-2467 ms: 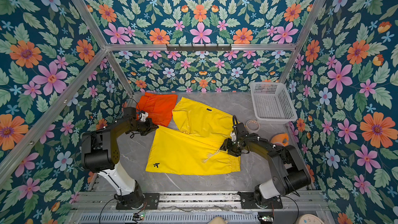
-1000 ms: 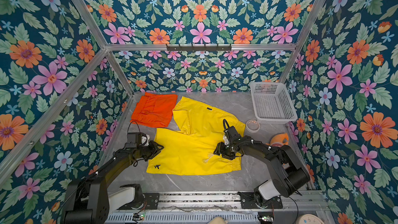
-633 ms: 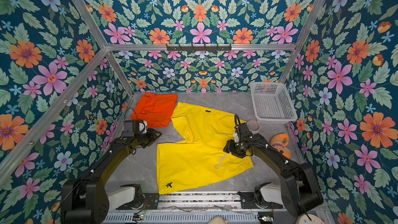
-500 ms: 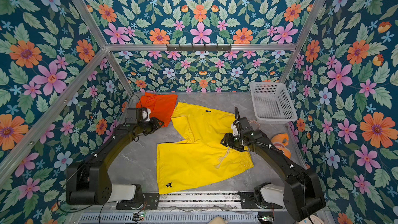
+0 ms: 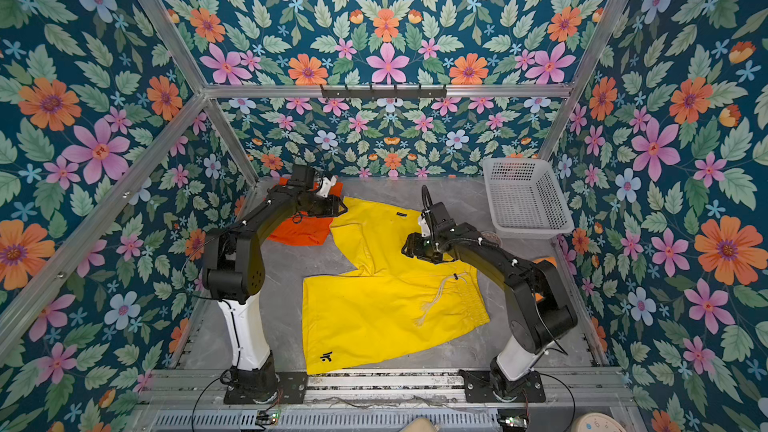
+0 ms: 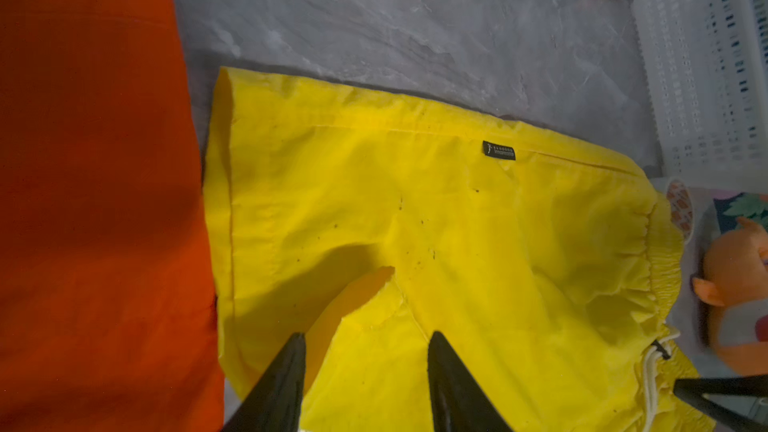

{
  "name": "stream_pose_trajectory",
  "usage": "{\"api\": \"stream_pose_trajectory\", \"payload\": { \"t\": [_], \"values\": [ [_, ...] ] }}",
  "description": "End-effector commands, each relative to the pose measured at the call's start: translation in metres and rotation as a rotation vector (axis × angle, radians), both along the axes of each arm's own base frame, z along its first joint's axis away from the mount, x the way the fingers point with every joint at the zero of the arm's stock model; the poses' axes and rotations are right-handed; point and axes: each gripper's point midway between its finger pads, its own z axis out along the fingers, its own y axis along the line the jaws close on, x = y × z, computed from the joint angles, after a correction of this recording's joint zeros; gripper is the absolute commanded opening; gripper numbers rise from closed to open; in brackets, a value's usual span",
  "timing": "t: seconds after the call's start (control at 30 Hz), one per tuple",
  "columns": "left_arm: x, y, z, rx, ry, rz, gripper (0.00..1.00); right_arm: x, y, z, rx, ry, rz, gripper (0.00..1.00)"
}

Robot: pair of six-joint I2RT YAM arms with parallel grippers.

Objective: Fold and stack the shorts

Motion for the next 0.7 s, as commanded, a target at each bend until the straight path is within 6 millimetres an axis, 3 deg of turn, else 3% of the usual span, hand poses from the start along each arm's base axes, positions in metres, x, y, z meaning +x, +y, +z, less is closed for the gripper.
{"api": "stream_pose_trajectory", "payload": {
  "t": [0.0,0.23,0.37,0.6,0.67],
  "values": [
    [-0.008,-0.009,-0.017,0.033,-0.010,-0.165,0.53,0.013,0.009,-0.006,0.008,-0.006,0.028,0.60],
    [-0.006,-0.019,-0.047,0.051,0.019,-0.311,0.61,0.026,0.021,-0.020,0.020,0.021,0.045,0.60],
    [-0.007,-0.028,-0.052,-0.001,0.025,-0.354,0.61,0.031,0.024,-0.030,0.022,0.040,0.044,0.60],
    [-0.017,-0.038,-0.050,-0.067,0.049,-0.422,0.56,0.045,0.023,-0.042,0.028,0.065,0.008,0.60],
    [-0.019,-0.038,-0.051,-0.066,0.049,-0.426,0.49,0.048,0.024,-0.042,0.034,0.063,0.005,0.60]
  ]
}}
